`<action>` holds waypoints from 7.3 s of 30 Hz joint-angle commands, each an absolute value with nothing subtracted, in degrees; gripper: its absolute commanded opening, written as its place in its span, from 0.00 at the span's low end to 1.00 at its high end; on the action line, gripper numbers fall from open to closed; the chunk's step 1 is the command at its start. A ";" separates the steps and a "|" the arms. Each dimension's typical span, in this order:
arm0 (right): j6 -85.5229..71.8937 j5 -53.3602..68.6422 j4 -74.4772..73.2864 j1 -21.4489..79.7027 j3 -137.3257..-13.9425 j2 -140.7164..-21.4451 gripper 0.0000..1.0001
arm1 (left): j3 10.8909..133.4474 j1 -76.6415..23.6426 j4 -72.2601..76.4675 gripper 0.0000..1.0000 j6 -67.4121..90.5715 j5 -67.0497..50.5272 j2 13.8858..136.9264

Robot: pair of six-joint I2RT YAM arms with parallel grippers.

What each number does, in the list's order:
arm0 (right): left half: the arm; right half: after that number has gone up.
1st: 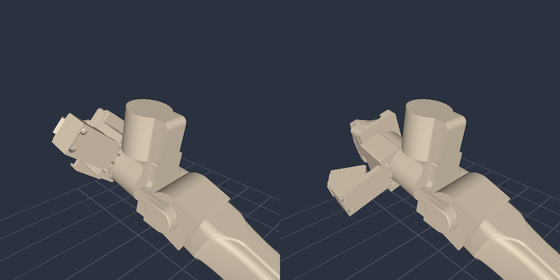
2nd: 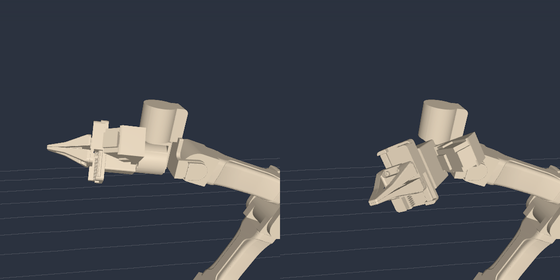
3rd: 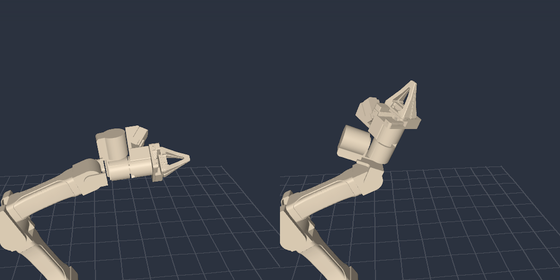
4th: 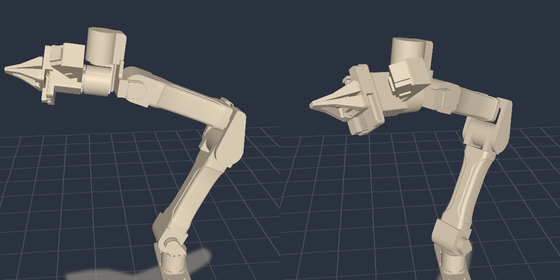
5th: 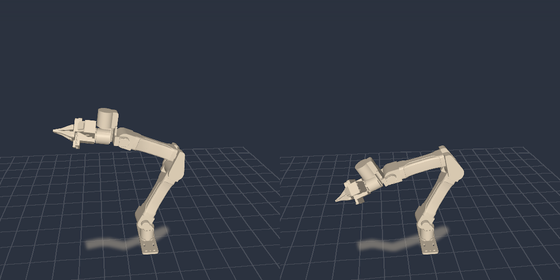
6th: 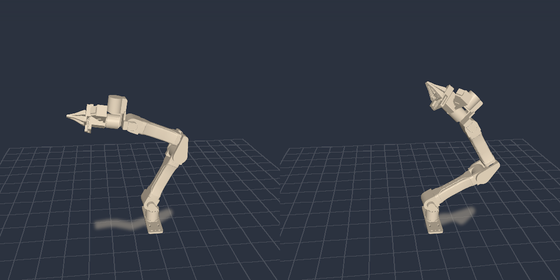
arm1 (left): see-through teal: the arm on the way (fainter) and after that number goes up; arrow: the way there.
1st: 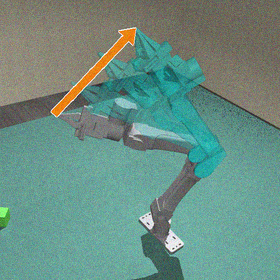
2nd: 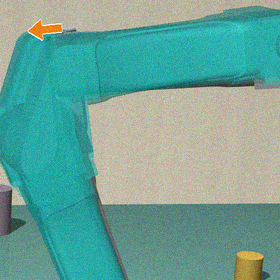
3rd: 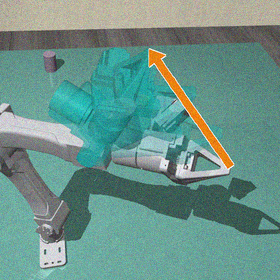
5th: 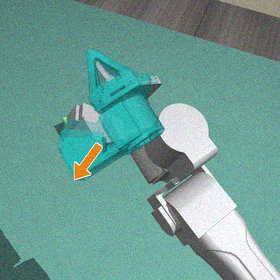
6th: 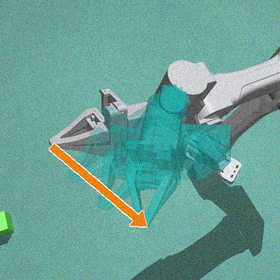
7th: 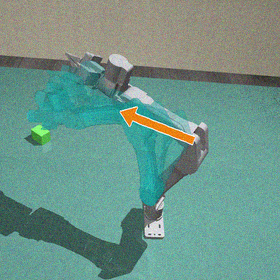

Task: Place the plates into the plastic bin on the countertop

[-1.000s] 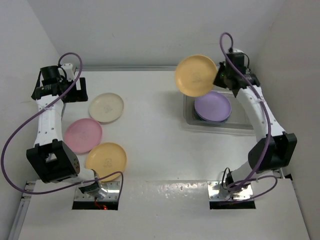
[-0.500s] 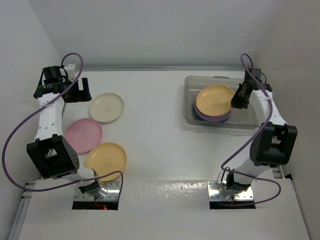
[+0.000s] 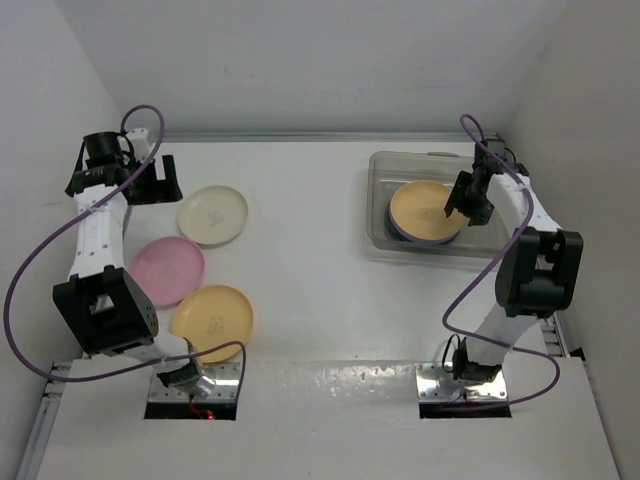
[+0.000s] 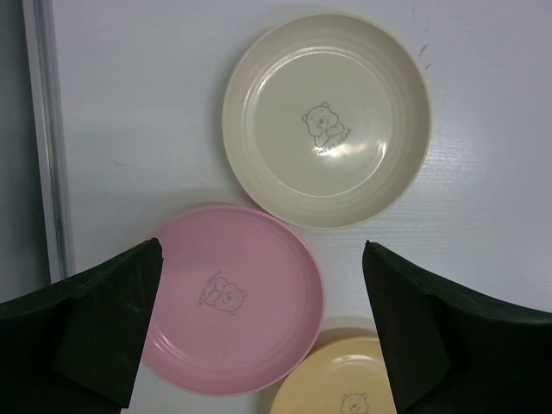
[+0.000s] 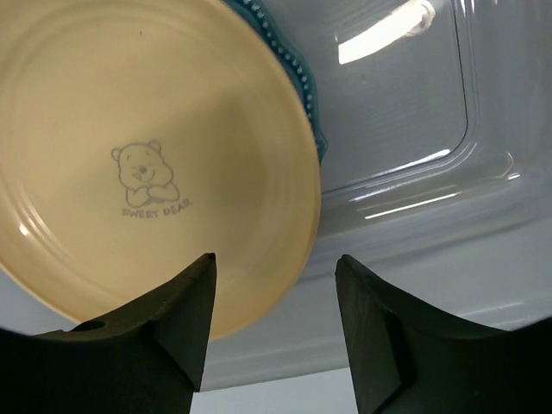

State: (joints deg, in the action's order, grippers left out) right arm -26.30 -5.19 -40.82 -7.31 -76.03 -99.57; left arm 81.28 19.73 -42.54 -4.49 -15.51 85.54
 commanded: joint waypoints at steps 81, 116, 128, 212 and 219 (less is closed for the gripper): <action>-31.56 -19.67 -39.90 -2.64 -74.62 -96.51 0.61 | 86.66 24.09 -38.14 0.99 -5.36 -12.49 100.26; -22.92 1.67 -25.05 33.48 -98.16 -107.46 0.82 | 102.48 -0.78 -35.95 0.00 -5.19 -28.04 108.82; -29.09 0.26 -22.68 31.55 -99.23 -114.00 0.49 | 101.95 -6.15 -38.14 0.00 -4.66 -29.18 103.54; -26.72 4.40 -28.56 35.42 -104.23 -110.64 0.85 | 92.80 2.21 -43.68 0.00 -8.26 -31.03 98.09; -27.16 0.18 -28.92 35.07 -100.74 -113.12 0.65 | 97.38 -1.49 -45.97 0.00 -8.26 -34.62 98.09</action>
State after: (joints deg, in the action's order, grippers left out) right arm -25.91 2.50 -30.06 35.16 -101.62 -114.45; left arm 95.20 -0.95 -44.51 -9.50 -31.18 100.05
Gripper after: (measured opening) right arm 0.686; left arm 0.003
